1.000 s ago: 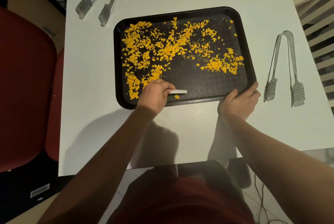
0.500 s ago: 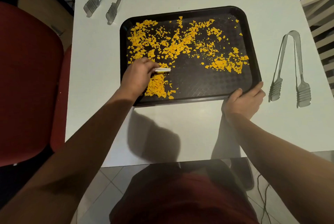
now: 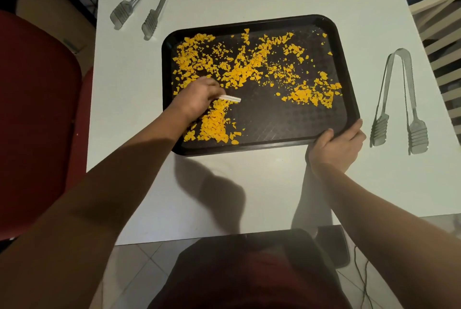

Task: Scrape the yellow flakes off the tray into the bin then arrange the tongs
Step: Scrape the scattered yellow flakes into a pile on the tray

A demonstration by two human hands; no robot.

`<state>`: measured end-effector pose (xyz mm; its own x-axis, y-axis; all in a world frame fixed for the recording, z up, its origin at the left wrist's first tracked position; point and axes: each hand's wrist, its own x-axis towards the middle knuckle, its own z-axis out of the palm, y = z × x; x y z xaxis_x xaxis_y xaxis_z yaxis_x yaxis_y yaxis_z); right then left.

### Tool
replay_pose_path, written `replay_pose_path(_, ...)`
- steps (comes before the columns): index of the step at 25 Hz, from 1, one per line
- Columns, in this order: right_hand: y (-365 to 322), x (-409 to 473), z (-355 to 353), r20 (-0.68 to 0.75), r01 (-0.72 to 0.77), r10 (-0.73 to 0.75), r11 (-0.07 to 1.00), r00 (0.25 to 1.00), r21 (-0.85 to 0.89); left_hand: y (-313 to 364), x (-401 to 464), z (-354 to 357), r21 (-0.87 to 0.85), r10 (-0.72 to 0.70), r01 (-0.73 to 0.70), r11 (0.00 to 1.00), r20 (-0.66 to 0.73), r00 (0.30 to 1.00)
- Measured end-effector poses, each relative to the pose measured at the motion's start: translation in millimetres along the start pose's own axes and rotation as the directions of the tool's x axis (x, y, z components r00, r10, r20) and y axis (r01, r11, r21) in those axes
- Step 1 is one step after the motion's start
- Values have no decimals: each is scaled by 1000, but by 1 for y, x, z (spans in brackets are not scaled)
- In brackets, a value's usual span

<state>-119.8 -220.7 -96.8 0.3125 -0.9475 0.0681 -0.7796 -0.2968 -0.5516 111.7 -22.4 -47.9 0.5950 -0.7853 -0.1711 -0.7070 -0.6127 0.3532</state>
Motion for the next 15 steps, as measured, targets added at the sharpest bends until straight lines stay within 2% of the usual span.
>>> replay_pose_path(3,-1,0,-1,5,-2,2,1000,1000,2,-10,-29,-13,90,186,-195,977,99,977)
replay_pose_path(5,-1,0,-1,11,1,-1,1000,1000,-1,-12,-44,-22,222,374,-379,898,68,925)
replay_pose_path(6,-1,0,-1,13,2,-2,1000,1000,-2,-11,-46,-23,297,425,-410,862,15,905)
replay_pose_path(7,-1,0,-1,12,1,-1,1000,1000,-5,-7,-44,-23,350,434,-393,851,-44,900)
replay_pose_path(9,0,0,-1,12,-2,2,1000,1000,-12,8,-31,-18,333,359,-319,887,-65,931)
replay_pose_path(11,1,0,0,7,-2,2,1000,1000,-11,27,-13,-6,253,262,-258,932,19,965)
replay_pose_path(15,1,0,1,-7,-1,1,1000,1000,-14,43,7,8,205,253,-266,942,89,963)
